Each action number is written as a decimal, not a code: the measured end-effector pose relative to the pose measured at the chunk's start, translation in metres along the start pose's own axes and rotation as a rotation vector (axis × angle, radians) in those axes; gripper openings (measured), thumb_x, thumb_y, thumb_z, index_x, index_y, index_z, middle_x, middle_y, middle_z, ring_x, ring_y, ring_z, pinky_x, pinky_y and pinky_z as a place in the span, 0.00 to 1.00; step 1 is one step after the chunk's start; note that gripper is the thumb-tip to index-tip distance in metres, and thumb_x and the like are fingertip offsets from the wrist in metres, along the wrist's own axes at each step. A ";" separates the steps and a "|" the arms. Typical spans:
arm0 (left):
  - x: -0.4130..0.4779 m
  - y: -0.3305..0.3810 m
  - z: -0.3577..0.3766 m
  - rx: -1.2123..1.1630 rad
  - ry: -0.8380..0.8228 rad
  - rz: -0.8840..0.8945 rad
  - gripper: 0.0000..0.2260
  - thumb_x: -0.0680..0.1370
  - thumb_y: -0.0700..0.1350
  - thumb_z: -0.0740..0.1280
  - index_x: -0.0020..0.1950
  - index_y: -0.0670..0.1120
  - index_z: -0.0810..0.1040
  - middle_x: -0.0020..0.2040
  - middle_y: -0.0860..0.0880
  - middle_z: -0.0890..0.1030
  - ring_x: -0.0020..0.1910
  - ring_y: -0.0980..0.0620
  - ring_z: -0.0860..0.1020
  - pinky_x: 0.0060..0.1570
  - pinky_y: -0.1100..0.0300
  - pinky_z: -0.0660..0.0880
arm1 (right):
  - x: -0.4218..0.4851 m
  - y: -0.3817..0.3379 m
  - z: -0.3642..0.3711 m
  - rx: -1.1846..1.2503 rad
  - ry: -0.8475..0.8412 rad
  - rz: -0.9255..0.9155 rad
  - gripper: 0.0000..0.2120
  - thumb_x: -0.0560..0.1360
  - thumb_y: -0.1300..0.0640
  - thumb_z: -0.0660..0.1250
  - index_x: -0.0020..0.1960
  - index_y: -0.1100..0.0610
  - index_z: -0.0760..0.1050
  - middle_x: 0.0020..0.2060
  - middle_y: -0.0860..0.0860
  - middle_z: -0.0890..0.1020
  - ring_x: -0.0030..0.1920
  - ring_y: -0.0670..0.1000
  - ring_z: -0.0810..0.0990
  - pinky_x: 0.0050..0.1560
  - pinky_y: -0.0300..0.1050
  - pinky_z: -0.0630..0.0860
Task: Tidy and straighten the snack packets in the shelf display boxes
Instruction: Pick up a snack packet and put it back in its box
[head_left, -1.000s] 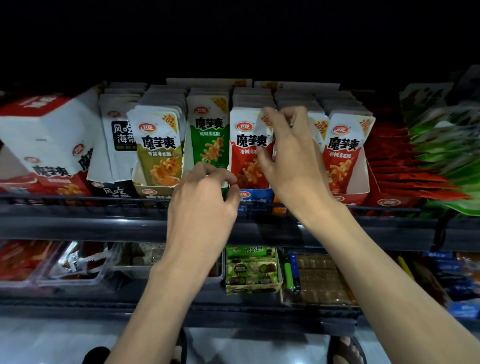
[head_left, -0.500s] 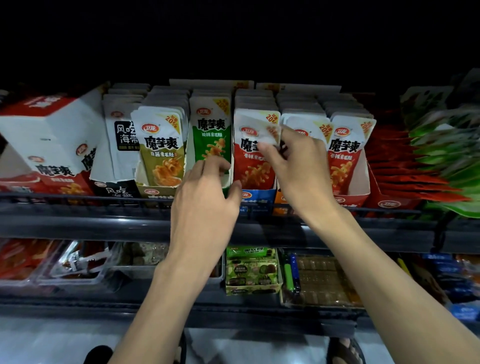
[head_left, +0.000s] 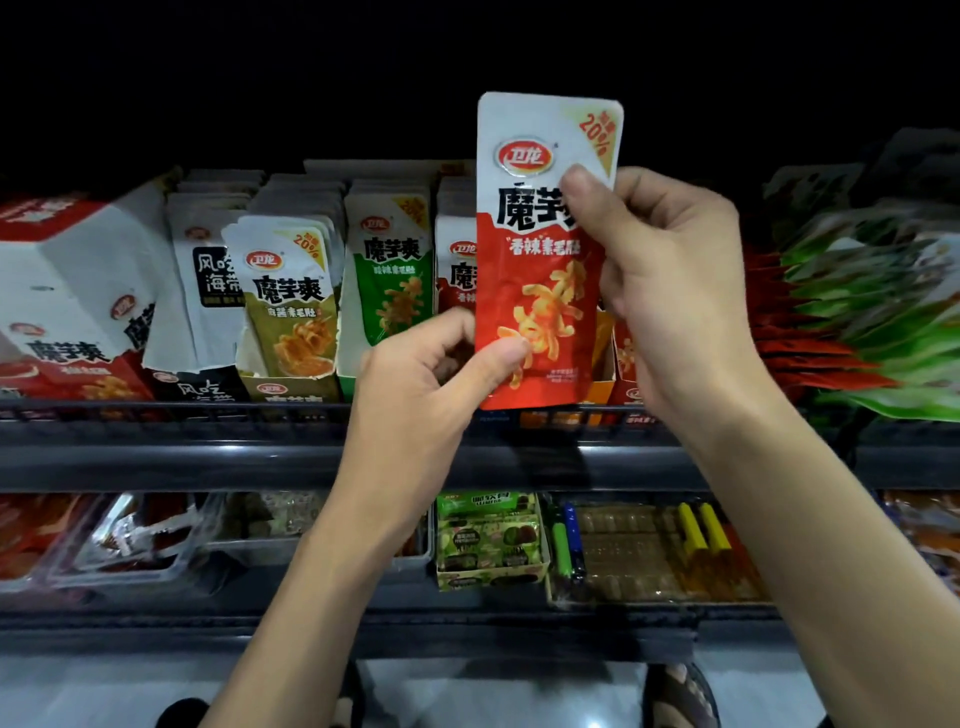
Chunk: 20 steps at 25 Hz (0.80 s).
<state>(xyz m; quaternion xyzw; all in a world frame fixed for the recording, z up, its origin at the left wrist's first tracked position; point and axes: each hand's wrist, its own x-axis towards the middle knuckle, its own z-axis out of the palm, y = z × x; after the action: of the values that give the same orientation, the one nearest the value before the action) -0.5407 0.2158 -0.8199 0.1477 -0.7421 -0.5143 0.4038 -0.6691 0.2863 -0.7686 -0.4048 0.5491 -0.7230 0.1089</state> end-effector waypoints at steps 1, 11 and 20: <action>0.000 -0.001 0.002 -0.006 -0.007 0.001 0.07 0.77 0.42 0.68 0.39 0.46 0.78 0.29 0.61 0.77 0.27 0.64 0.75 0.30 0.76 0.67 | -0.001 -0.003 -0.002 0.019 0.014 0.042 0.08 0.80 0.61 0.65 0.45 0.64 0.76 0.33 0.49 0.81 0.24 0.38 0.76 0.27 0.27 0.69; 0.003 -0.010 0.017 -0.010 -0.023 -0.017 0.05 0.76 0.46 0.68 0.45 0.45 0.80 0.36 0.54 0.84 0.35 0.55 0.83 0.36 0.63 0.78 | -0.003 -0.006 -0.020 -0.018 0.045 0.090 0.07 0.80 0.61 0.65 0.48 0.66 0.77 0.35 0.51 0.81 0.23 0.37 0.75 0.25 0.26 0.68; 0.003 -0.016 0.028 0.157 -0.034 0.041 0.08 0.76 0.48 0.69 0.47 0.43 0.81 0.42 0.54 0.84 0.43 0.56 0.82 0.40 0.61 0.80 | 0.001 -0.002 -0.035 -0.120 -0.030 0.050 0.11 0.76 0.59 0.71 0.57 0.62 0.80 0.48 0.53 0.86 0.41 0.42 0.85 0.41 0.36 0.79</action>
<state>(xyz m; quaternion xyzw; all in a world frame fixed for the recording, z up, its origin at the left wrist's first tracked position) -0.5661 0.2251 -0.8368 0.1547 -0.7897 -0.4486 0.3888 -0.6943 0.3114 -0.7687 -0.4073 0.5996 -0.6799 0.1107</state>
